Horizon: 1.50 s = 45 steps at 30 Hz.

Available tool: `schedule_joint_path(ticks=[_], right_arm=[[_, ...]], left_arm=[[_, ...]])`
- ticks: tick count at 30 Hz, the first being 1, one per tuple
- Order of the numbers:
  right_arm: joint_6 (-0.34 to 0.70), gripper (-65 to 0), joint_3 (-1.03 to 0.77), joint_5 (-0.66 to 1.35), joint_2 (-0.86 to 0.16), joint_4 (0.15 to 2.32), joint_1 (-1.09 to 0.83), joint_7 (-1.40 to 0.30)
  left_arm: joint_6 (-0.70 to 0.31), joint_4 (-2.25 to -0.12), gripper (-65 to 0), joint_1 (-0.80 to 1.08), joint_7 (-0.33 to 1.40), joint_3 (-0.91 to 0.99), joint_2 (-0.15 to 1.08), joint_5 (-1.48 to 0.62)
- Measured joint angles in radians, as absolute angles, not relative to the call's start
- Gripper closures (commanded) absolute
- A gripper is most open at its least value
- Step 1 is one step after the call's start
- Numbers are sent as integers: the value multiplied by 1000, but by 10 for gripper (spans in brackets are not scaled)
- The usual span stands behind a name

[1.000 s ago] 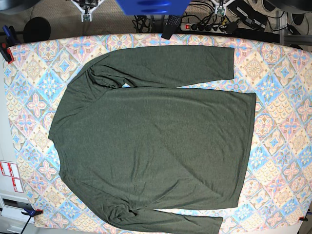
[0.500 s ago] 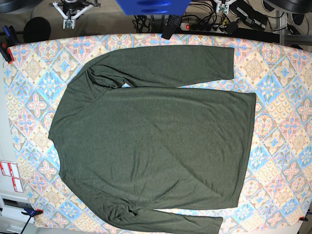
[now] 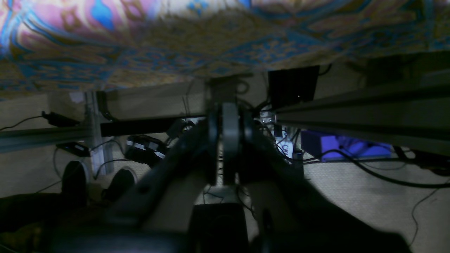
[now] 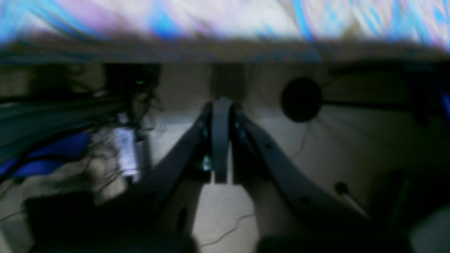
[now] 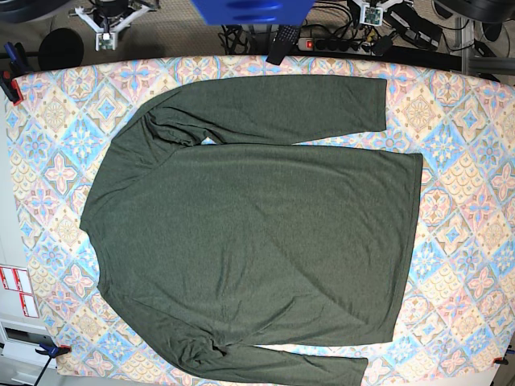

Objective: Fold the T-shirt properly

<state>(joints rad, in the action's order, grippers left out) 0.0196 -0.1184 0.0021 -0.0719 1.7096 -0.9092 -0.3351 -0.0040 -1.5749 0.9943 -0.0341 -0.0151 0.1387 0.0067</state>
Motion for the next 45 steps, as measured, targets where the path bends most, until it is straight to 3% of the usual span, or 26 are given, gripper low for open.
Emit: schedule_joint_path(ticks=[3,7,24,27,33,45], right_arm=[[13,0,-92,2,-70,1816,-906,-475],[17,0,-81,2,-72,1889,-896,-542],[10,0,53,3,-73,1896,-800,-548],[12,0,94,3,-77,1897,-791,-548],[14,-8,155,2,-75,1897,-737,-537],[14,-22,156,3,-75,1895,-741,-603]], left_arm=[[-4,-1575,0,991,-34,-15,141,7],[-3,-1575,0,990,-34,-13,152,6],[-1,-1708,-3,948,-30,-5,152,4],[-9,-1708,-48,944,-27,39,144,-60],[-5,-1708,-212,894,65,115,153,-226],[-3,-1708,-225,871,105,127,211,-452]])
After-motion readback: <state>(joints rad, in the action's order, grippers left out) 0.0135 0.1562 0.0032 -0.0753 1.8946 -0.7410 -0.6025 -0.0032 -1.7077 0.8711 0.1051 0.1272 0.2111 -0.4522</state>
